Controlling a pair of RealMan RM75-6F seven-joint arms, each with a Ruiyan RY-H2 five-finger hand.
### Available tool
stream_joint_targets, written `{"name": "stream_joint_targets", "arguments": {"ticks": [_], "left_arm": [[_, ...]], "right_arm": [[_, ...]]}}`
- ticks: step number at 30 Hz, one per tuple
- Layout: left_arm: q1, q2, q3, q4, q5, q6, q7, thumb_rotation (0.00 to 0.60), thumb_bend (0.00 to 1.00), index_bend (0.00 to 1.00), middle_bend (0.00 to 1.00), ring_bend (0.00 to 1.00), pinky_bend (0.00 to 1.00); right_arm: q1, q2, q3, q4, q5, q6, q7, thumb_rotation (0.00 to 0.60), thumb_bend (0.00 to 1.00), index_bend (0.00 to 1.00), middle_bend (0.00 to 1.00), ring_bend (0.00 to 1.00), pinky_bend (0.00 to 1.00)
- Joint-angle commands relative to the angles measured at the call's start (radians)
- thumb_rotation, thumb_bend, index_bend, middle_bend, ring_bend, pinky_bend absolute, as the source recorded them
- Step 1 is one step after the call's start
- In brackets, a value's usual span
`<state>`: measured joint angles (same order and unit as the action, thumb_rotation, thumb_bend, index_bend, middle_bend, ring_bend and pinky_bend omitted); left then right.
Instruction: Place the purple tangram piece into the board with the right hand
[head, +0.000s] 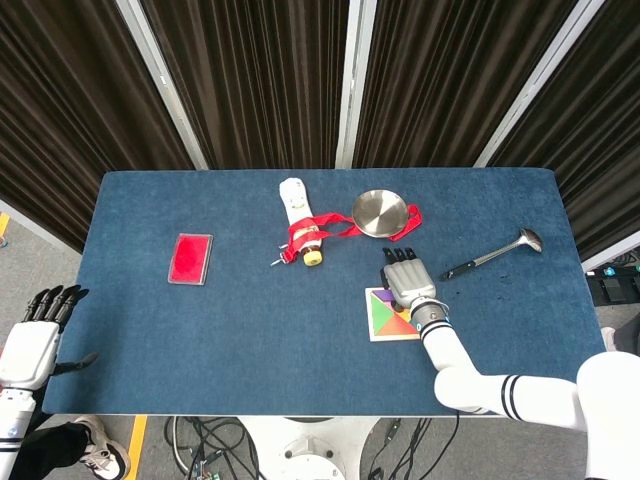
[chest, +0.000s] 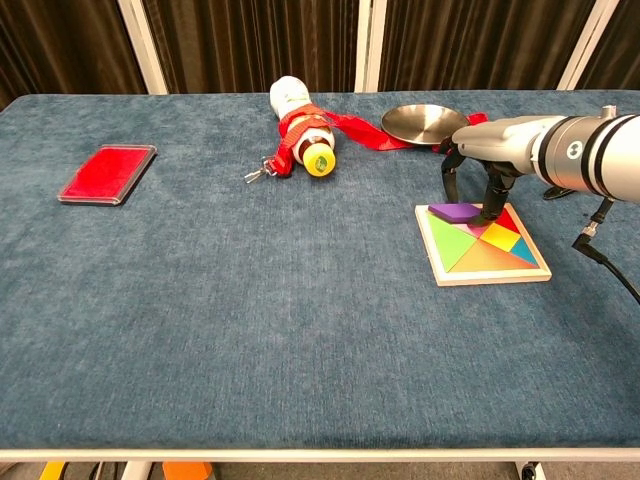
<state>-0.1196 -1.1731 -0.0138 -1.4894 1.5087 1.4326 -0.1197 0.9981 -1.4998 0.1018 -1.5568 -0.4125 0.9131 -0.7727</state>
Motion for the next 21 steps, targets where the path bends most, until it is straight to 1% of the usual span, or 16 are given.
{"name": "stream_joint_targets", "arguments": {"ticks": [1,6,8,15,21], "left_arm": [[0.0,0.0,0.001,0.001,0.0,0.0,0.0,0.6,0.05,0.13,0.08,0.0,0.04],[0.002,0.0,0.002,0.003,0.001,0.0,-0.002,0.6,0.05,0.13,0.08,0.0,0.04],[0.003,-0.001,0.003,0.005,0.002,0.001,-0.004,0.6,0.05,0.13,0.08,0.0,0.04],[0.0,-0.001,0.001,0.002,0.0,-0.003,0.0,0.6,0.05,0.13,0.08,0.0,0.04],[-0.001,0.0,-0.001,-0.002,-0.001,-0.004,0.003,0.6,0.05,0.13,0.08,0.0,0.04]], "right_arm": [[0.004,0.002,-0.004,0.0,0.002,-0.005,0.002,0.6,0.2,0.44,0.0,0.0,0.0],[0.008,0.008,-0.008,-0.003,0.002,-0.012,0.015,0.6,0.19,0.35,0.0,0.0,0.0],[0.009,0.011,-0.009,-0.006,0.0,-0.012,0.02,0.6,0.19,0.33,0.0,0.0,0.0],[0.012,0.022,-0.017,-0.02,-0.003,-0.013,0.033,0.6,0.18,0.27,0.0,0.0,0.0],[0.016,0.031,-0.024,-0.03,-0.005,-0.013,0.04,0.6,0.18,0.27,0.0,0.0,0.0]]}}
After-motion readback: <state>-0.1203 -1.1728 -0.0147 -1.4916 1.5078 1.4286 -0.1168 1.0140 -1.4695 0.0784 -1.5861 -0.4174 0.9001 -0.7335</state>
